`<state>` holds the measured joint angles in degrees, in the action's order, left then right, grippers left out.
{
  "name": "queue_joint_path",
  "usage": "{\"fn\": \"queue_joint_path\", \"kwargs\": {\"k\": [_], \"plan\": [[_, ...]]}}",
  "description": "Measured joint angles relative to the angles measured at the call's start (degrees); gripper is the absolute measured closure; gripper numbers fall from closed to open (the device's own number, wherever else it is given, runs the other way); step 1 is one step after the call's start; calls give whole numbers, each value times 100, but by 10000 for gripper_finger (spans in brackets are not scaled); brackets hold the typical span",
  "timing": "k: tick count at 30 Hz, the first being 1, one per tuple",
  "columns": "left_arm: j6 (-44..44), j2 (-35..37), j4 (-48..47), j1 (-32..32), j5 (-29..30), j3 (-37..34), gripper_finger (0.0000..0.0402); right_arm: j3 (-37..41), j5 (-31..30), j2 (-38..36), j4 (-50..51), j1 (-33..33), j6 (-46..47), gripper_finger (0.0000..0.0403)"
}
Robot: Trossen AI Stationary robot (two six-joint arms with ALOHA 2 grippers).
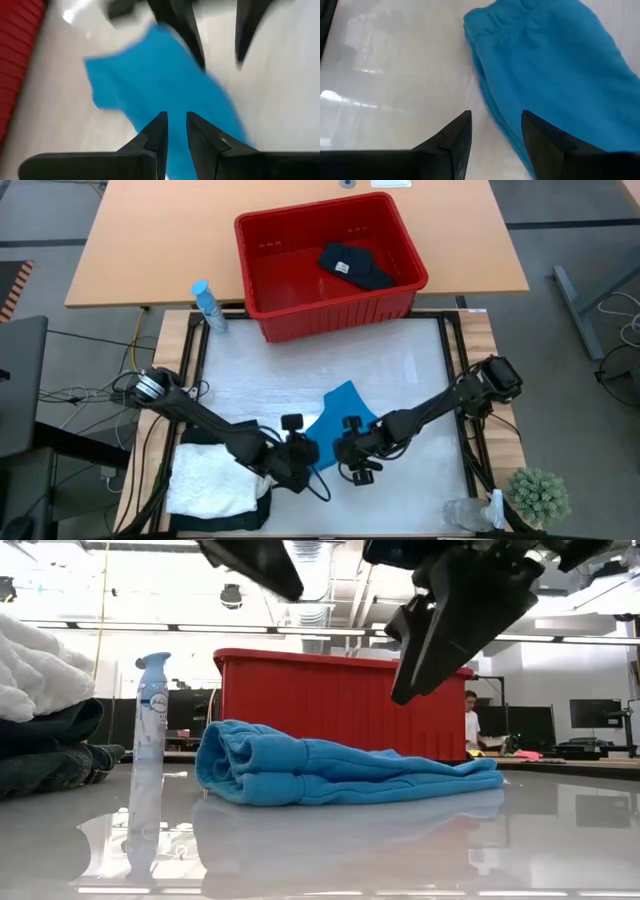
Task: Fold Laundry from Bin
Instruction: Fold the blue shorts from the red bin
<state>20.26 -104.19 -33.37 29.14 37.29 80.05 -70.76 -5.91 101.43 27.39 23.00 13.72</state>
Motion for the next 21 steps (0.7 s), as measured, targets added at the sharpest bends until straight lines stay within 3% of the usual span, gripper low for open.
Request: {"fn": "queue_joint_path", "kwargs": {"k": [6,10,13,15,19,21], "plan": [[319,1283,1304,268,559,-1054,342,0,-7,8,-677,-5,-233,211],[564,2082,2639,304,587,-2020,343,-1,-13,43,-1009,-3,-537,211],[843,2277,3227,182,533,-2662,343,5,-37,114,-708,48,-345,211],[873,2284,3546,35,222,-2962,343,10,-25,113,-580,79,78,211],[335,2020,4287,-400,-1071,-3259,346,0,239,-9,-511,204,713,211],[51,1804,4298,-642,-1359,-3283,350,0,275,-58,-488,324,980,211]]}}
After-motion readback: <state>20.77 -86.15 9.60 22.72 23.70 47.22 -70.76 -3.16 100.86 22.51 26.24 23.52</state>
